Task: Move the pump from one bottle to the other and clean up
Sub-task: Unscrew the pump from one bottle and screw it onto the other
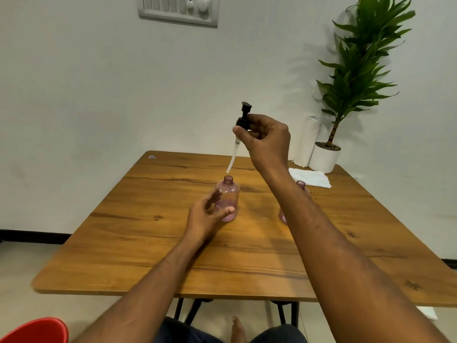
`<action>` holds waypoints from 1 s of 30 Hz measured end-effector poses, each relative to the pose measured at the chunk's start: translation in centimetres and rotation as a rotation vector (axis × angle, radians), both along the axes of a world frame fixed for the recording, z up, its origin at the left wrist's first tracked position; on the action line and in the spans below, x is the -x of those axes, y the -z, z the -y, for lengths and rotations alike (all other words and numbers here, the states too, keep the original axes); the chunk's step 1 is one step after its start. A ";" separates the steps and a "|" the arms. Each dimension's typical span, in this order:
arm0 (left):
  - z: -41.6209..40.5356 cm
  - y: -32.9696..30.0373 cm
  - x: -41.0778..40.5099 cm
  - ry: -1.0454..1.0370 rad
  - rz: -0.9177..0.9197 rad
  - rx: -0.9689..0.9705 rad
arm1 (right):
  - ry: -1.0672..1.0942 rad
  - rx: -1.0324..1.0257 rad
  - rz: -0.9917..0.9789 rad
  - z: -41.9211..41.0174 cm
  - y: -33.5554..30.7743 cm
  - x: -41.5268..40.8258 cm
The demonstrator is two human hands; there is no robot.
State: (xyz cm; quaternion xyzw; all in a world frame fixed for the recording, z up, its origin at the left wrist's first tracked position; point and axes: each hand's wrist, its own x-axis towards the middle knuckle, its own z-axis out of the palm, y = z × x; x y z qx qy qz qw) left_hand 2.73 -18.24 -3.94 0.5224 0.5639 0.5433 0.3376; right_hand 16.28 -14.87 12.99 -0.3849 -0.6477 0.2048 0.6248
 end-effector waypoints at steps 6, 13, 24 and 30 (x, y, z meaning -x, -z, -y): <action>-0.2 0.3 0.3 0.011 -0.008 -0.019 | -0.001 0.003 0.171 -0.3 1.7 1.5; -0.3 0.9 0.4 0.021 0.022 -0.054 | -0.021 0.131 0.163 -0.6 5.5 0.9; -0.5 1.1 0.4 0.012 -0.049 -0.054 | -0.055 0.283 0.240 -0.6 9.7 0.3; -0.3 0.9 0.4 0.013 -0.075 -0.061 | -0.026 0.306 0.177 -1.0 10.0 0.4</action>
